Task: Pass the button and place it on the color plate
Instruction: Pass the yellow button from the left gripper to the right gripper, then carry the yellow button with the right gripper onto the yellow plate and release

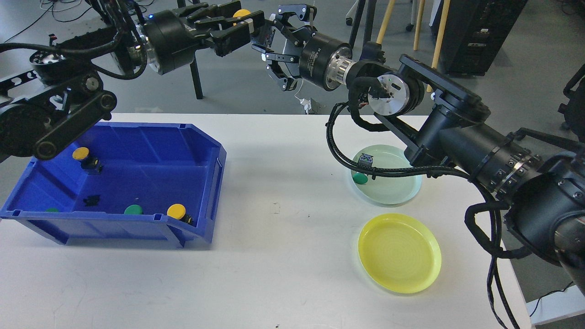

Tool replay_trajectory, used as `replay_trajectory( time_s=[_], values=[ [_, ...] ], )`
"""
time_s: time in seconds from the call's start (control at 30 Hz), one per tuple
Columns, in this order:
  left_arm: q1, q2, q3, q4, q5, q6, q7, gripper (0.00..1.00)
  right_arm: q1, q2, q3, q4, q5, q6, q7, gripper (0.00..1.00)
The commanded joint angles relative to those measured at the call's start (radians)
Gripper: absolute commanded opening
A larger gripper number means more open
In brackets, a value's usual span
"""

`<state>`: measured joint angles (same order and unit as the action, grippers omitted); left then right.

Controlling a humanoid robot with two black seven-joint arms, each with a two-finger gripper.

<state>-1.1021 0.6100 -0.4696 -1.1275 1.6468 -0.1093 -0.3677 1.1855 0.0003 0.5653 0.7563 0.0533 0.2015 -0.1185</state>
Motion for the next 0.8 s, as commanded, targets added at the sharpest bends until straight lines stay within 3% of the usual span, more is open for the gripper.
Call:
replay_trajectory(
  time_s=[0.0,0.17,0.53,0.77],
  values=[
    [0.001,0.008,0.003,0.0,-0.001,-0.015,0.018,1.0,0.002,0.0,0.004,-0.002,0.0,-0.004,0.0,0.14],
    [0.005,0.039,0.003,0.008,-0.004,-0.035,0.026,1.0,-0.006,-0.012,-0.002,-0.022,-0.009,-0.007,-0.004,0.14],
    [-0.002,0.09,-0.001,0.04,-0.182,-0.029,0.026,1.0,-0.075,-0.38,-0.312,0.178,-0.019,0.07,-0.032,0.16],
    [-0.021,0.085,-0.004,0.041,-0.226,-0.029,0.024,1.0,-0.145,-0.658,-0.427,0.449,-0.11,0.09,-0.033,0.16]
  ],
)
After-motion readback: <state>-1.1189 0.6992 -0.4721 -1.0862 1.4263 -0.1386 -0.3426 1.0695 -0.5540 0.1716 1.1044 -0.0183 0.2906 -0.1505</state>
